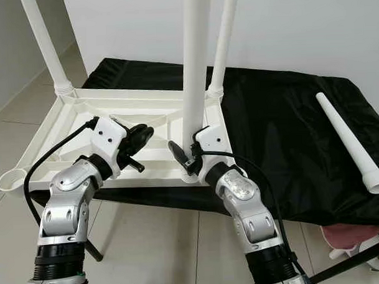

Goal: Building children table

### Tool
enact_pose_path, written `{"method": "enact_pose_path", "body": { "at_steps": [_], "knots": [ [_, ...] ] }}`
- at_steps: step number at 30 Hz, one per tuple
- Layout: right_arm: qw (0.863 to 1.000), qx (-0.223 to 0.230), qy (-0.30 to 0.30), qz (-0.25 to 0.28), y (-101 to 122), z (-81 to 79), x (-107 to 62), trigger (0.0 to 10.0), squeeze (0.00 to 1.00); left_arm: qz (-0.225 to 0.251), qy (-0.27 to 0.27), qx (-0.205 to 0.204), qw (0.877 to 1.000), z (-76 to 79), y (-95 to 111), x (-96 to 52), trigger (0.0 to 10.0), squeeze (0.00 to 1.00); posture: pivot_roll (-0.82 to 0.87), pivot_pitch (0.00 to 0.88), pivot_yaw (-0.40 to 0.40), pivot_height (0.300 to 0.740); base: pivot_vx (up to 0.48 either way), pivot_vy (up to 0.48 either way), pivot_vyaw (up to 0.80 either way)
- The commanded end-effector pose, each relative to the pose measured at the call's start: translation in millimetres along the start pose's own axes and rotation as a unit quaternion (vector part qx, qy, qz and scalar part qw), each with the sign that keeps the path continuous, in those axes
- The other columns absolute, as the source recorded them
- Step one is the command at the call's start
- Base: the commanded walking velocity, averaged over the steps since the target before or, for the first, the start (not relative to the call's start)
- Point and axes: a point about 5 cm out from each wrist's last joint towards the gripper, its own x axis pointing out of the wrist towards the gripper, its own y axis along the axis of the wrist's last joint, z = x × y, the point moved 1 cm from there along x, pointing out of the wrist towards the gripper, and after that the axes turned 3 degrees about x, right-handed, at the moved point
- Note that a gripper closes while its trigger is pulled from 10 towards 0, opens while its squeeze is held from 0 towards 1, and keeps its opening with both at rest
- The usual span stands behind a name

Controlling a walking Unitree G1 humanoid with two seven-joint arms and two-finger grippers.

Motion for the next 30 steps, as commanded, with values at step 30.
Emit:
{"method": "enact_pose_path", "body": {
  "at_steps": [30],
  "knots": [
    [0.994,0.006,-0.109,-0.013,-29.3,6.1,-31.0,10.0,0.0,-0.039,0.181,0.018,0.983,-3.6,-35.4,-43.2,10.0,0.0,0.06,0.0,-0.065,0.74,0.0,0.0,0.0]
  ]
}}
